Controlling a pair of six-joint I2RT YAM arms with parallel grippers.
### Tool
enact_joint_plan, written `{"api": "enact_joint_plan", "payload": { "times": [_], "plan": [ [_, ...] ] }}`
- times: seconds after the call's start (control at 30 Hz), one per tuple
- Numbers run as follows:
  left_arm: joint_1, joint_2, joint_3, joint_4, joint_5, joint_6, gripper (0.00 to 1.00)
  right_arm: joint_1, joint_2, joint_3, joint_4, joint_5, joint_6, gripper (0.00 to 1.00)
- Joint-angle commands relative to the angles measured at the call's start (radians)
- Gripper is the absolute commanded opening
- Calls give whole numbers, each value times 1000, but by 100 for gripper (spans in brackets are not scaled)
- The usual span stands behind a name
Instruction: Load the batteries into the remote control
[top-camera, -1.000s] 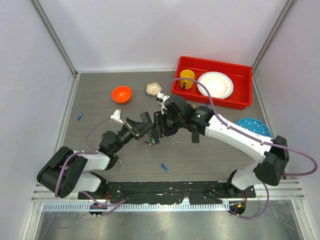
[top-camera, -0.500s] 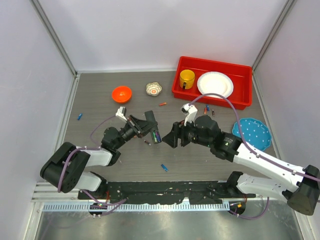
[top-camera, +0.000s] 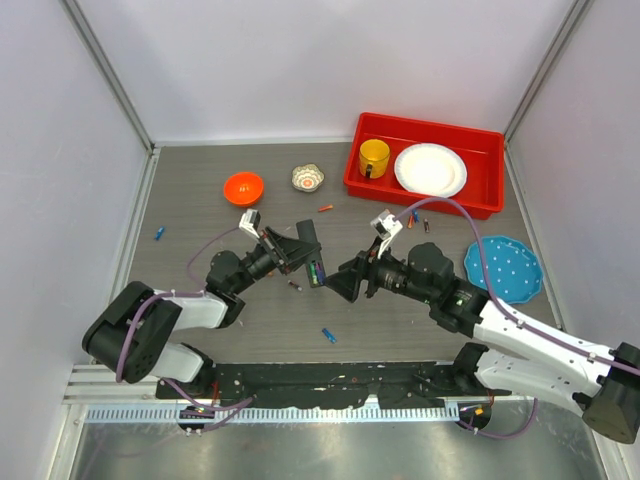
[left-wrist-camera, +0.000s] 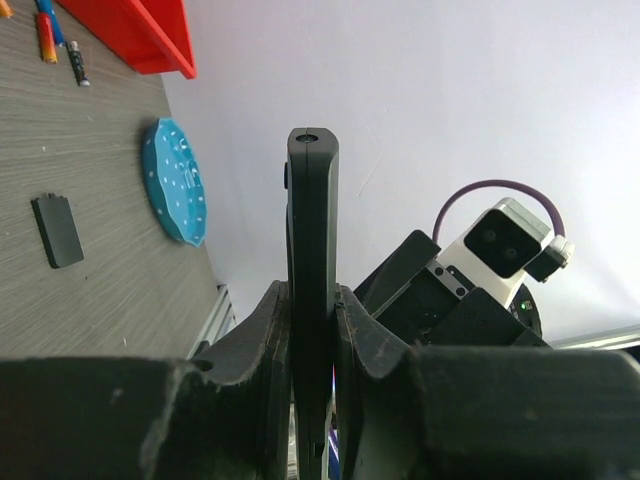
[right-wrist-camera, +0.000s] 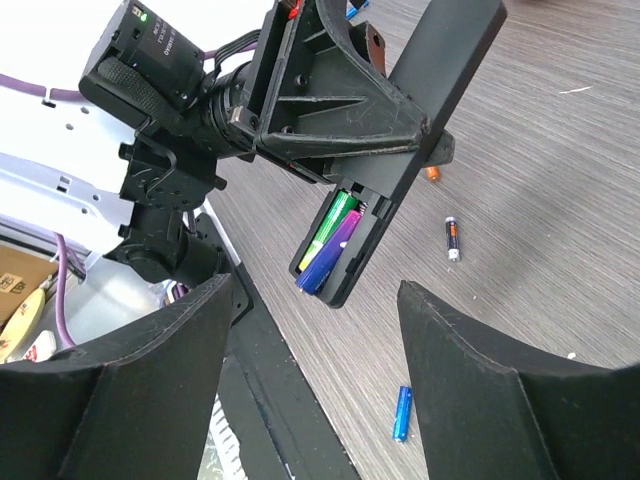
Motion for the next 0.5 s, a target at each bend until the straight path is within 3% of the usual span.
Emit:
{"api": "enact_joint_plan", "payload": {
  "times": [0.0,0.47],
  "plan": [
    [-19,0,29,257,12,-7,0,-4,24,13,82,-46,-30,71],
    [-30,-9,35,257,14,-10,0,-6,67,18,63,-74,-64,62]
  ]
}}
